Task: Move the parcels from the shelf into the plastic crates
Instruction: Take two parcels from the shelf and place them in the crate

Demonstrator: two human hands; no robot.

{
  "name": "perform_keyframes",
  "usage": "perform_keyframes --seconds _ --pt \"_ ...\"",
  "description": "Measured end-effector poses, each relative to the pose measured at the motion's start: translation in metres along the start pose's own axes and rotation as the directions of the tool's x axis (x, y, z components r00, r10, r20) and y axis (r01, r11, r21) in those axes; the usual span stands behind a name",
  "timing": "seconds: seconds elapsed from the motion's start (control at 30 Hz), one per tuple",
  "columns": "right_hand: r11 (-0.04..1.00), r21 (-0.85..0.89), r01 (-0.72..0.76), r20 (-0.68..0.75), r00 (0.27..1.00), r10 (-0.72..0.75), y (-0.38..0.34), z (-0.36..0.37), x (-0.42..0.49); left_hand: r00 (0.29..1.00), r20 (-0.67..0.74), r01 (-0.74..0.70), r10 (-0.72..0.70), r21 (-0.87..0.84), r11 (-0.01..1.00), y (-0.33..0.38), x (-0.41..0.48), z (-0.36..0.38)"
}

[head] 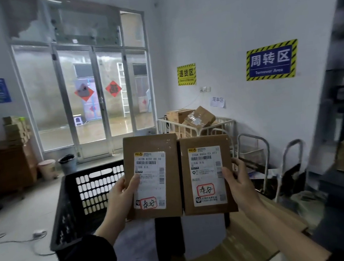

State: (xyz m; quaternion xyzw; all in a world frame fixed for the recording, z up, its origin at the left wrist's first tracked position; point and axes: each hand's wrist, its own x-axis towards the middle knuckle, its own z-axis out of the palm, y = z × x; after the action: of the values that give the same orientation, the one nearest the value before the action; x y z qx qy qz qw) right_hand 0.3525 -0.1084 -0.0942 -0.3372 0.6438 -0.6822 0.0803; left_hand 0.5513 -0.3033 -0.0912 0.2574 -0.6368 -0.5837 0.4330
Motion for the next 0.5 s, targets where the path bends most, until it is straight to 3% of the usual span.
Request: perform_keyframes --seconds 0.27,0.5 --pt "1.0 -0.007 0.017 0.128 0.992 -0.016 0.005 0.117 0.037 0.987 -0.163 0.0 -0.003 -0.018 1.0 -0.01 0.043 -0.093" --pt "0.998 0.019 -0.055 0.212 0.976 0.049 0.029 0.195 0.081 0.953 -0.299 0.045 -0.041 0.005 0.999 -0.026 0.085 -0.137"
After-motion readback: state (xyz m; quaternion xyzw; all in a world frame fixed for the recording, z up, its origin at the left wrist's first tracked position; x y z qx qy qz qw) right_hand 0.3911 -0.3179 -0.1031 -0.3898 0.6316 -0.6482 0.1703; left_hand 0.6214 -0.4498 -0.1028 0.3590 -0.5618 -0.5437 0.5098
